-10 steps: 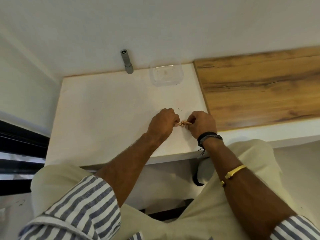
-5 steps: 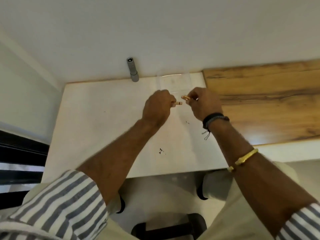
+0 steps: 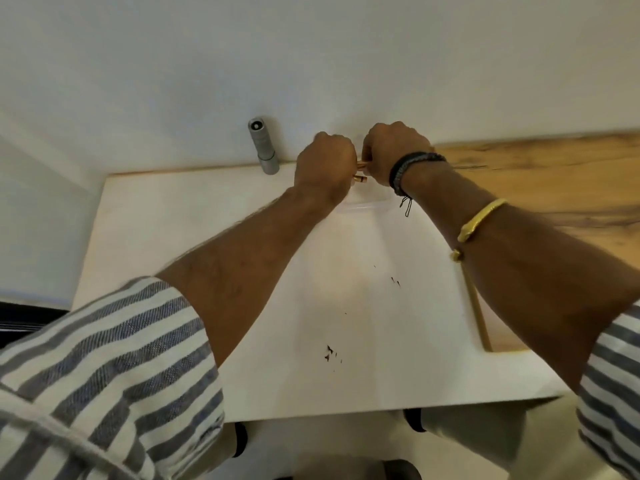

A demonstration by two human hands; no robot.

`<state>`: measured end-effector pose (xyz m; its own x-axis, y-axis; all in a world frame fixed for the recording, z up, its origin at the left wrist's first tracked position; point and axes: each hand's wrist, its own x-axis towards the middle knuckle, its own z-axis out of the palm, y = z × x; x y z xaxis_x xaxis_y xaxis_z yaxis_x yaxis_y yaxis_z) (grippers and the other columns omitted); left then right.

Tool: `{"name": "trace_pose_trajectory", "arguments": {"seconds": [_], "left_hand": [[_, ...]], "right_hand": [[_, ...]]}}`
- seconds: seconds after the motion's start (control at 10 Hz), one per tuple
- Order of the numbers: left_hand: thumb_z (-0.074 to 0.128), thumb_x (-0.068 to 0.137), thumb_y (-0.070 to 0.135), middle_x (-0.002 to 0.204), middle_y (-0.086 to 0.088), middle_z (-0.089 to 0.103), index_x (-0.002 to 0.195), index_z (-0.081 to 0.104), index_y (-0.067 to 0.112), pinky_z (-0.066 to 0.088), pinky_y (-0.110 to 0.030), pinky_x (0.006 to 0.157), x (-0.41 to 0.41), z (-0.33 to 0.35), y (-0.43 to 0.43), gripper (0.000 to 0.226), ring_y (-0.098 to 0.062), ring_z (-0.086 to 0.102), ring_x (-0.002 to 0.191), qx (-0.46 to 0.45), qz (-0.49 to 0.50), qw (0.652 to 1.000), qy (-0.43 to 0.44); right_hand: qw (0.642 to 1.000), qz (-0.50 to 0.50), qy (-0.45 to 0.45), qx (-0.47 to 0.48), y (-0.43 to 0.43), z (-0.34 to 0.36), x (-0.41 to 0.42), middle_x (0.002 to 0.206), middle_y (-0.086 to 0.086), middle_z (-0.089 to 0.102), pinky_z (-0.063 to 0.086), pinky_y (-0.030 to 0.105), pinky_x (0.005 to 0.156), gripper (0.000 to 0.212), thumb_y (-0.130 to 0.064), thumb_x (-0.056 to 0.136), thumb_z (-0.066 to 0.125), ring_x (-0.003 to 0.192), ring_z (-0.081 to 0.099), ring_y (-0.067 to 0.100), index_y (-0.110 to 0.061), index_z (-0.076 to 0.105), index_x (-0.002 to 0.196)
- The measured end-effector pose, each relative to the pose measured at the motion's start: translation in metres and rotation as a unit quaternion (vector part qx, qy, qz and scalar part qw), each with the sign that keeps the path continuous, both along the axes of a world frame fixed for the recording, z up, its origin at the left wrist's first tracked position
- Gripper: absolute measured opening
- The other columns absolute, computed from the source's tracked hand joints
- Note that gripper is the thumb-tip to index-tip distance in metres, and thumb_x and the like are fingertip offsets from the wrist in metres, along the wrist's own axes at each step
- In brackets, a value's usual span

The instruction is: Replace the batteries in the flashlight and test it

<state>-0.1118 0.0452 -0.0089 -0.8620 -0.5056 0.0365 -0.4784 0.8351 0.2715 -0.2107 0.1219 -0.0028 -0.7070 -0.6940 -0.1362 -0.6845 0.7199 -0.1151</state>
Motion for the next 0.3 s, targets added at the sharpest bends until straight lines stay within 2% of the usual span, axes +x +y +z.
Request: {"name": "trace_pose_trajectory", "arguments": {"seconds": [0.2,0.3], "left_hand": [[0.067,0.09,0.009,0.109,-0.012,0.062,0.107,0.07,0.013,0.054,-0.037,0.087,0.0023,-0.0033,0.004,0.018,-0.025,0.062,0.097,-0.033,0.007,0.999,0.001],[0.066,0.089,0.007,0.108,-0.011,0.062,0.105,0.068,0.011,0.055,-0.036,0.084,0.0055,-0.0018,0.0034,0.017,-0.024,0.062,0.095,-0.003,0.028,0.999,0.031]], "right_hand": [[1.0,0.006,0.025,0.009,-0.001,-0.0084,0.0012,0.102,0.01,0.07,0.058,0.039,0.077,0.022,-0.014,0.088,0.071,0.09,0.069,0.031,-0.017,0.07,0.11],[0.999,-0.016,0.022,-0.023,0.0013,-0.0014,0.0027,0.106,0.01,0.07,0.054,0.037,0.077,0.021,-0.014,0.089,0.07,0.094,0.069,0.032,-0.018,0.071,0.11]]}}
